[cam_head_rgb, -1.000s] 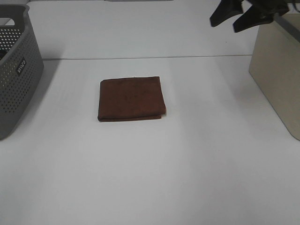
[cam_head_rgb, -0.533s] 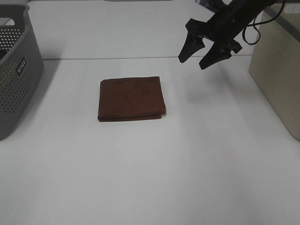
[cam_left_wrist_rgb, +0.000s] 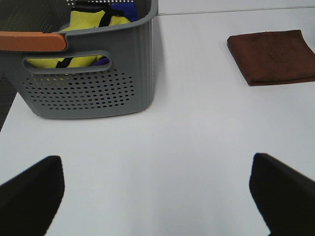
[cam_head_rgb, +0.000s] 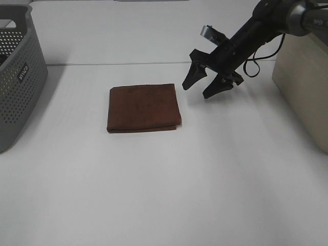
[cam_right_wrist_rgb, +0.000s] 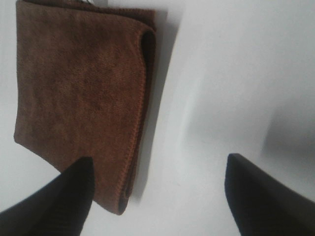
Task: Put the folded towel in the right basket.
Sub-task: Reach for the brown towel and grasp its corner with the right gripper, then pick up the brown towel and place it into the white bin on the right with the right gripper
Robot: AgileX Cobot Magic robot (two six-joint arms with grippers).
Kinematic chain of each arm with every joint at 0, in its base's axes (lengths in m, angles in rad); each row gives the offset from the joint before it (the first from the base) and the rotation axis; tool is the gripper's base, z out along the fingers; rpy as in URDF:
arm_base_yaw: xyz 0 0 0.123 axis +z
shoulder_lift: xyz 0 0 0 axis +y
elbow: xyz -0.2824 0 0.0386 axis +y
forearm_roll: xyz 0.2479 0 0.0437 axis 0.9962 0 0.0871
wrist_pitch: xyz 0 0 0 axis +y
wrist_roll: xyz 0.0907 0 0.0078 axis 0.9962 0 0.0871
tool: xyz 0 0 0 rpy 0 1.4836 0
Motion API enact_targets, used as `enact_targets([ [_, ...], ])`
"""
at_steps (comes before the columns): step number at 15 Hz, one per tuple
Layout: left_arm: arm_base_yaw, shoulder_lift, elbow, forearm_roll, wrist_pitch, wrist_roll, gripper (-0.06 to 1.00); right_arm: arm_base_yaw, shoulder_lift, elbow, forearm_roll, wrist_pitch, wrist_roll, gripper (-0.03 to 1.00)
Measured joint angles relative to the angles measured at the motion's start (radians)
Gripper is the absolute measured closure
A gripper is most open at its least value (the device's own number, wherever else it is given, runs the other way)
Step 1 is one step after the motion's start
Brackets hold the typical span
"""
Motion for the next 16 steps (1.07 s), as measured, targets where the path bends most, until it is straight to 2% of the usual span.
enact_targets([
  [5,0.000,0.000,0.000,0.000,0.000,0.000,-0.03,0.086,0.067,-0.012,0.036,-0.038,-0.028,0.27],
  [7,0.000,0.000,0.000,0.000,0.000,0.000,-0.03,0.114,0.070,-0.016,0.042,-0.086,-0.030,0.30],
  [9,0.000,0.000,0.000,0.000,0.000,0.000,-0.03,0.124,0.078,-0.016,0.041,-0.119,-0.029,0.47],
  [12,0.000,0.000,0.000,0.000,0.000,0.000,-0.03,0.123,0.089,-0.016,0.022,-0.132,-0.025,0.84],
  [14,0.000,0.000,0.000,0.000,0.000,0.000,-0.03,0.123,0.089,-0.016,0.023,-0.131,-0.025,0.94],
  [16,0.000,0.000,0.000,0.000,0.000,0.000,-0.03,0.123,0.089,-0.016,0.024,-0.127,-0.025,0.94],
])
